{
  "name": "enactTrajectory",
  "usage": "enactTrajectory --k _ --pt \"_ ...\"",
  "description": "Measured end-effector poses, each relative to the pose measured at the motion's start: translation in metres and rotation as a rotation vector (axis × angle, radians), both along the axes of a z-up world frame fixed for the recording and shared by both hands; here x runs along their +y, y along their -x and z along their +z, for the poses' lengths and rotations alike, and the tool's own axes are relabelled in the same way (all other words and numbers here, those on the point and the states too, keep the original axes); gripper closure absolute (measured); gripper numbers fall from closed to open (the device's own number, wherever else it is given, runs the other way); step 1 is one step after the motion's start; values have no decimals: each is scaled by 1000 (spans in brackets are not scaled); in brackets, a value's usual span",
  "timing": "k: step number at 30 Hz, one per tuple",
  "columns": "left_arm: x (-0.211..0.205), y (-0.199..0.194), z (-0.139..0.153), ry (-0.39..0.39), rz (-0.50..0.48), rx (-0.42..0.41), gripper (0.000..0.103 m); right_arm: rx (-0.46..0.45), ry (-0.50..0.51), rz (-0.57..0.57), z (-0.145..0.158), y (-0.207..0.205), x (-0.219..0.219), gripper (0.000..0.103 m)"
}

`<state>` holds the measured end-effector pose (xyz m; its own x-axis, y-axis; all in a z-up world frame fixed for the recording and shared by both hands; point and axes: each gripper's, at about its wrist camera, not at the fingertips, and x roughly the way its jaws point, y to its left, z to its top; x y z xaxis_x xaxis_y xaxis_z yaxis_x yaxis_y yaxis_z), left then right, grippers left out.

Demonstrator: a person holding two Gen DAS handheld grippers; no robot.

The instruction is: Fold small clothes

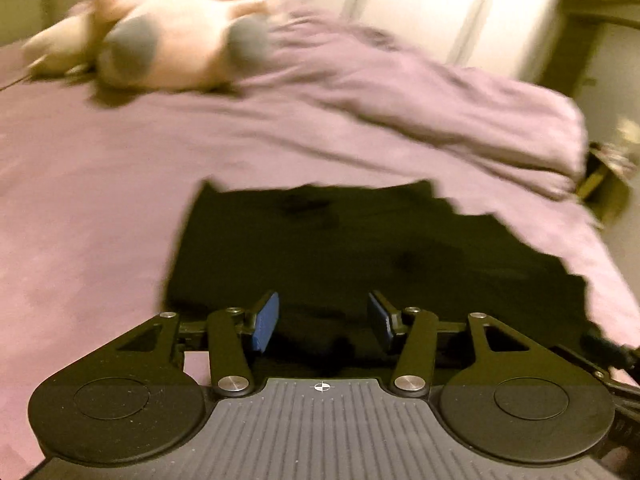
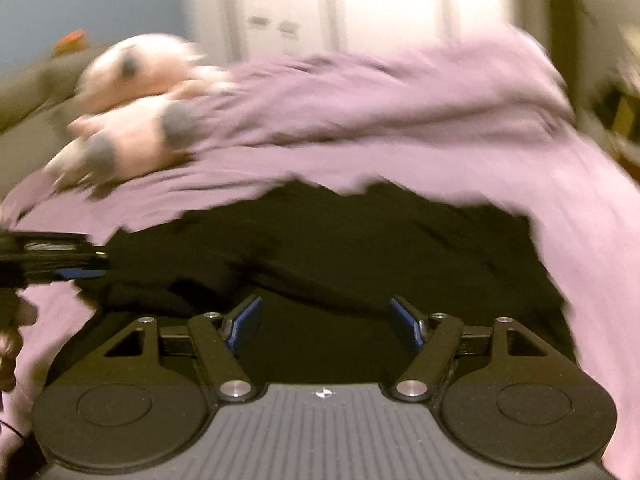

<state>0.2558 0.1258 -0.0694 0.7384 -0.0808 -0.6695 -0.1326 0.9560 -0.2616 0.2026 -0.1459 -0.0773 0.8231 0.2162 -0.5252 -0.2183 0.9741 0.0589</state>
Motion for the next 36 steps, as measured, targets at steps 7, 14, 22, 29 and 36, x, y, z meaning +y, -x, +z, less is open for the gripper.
enactTrajectory --k 7,14,22,29,36 --pt "24 3 -12 22 71 25 51 -80 307 139 -23 -29 85 68" --pt "40 7 -24 42 118 63 51 -89 409 202 -34 -23 111 68" --pt "37 5 -26 20 121 66 50 -148 533 205 -48 -29 129 73" --pt "34 6 -19 -18 113 49 50 -154 481 158 -44 -49 123 100" --pt "21 -3 -20 -50 85 51 49 -121 -81 -201 3 -58 6 100"
